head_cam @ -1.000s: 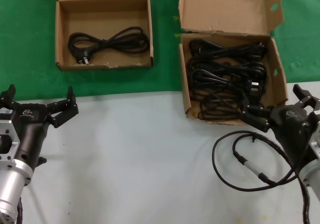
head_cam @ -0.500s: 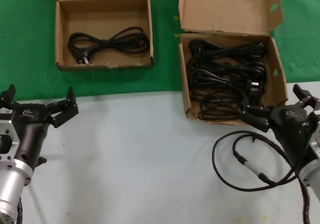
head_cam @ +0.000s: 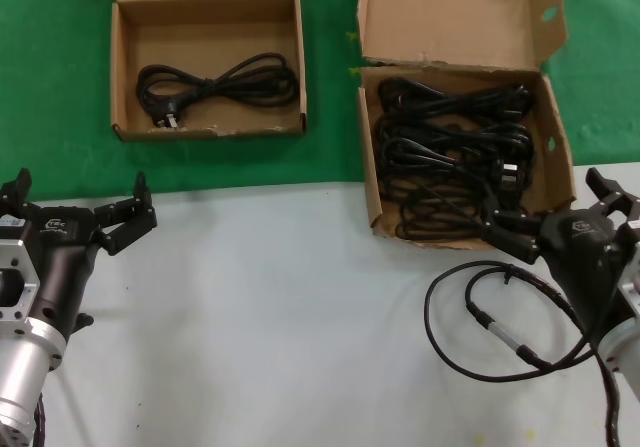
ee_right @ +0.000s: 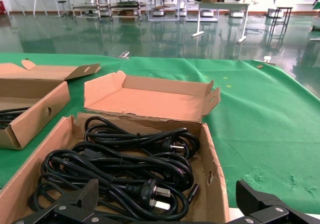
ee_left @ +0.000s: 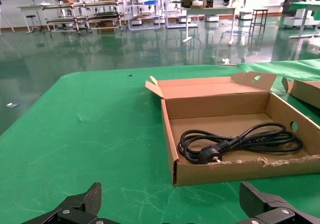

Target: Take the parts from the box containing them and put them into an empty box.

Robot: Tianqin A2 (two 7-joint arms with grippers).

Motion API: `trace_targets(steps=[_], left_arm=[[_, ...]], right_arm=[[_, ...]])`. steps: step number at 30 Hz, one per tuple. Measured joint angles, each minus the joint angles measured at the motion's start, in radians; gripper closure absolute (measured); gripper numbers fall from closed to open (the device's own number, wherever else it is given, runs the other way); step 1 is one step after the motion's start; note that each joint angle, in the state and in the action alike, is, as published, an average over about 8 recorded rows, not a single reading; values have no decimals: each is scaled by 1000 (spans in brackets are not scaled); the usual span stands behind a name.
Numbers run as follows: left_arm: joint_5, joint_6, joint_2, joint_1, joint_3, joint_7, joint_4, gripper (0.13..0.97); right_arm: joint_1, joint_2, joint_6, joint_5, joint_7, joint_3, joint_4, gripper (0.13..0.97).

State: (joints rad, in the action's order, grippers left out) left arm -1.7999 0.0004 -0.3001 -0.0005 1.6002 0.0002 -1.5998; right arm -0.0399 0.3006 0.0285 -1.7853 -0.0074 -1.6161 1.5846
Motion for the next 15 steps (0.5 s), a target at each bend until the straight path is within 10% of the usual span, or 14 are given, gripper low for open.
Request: trace_targets(steps=[15], left_arm=[[0,0,0,0,0,0,0,132]], right_arm=[[0,0,0,0,0,0,0,129]])
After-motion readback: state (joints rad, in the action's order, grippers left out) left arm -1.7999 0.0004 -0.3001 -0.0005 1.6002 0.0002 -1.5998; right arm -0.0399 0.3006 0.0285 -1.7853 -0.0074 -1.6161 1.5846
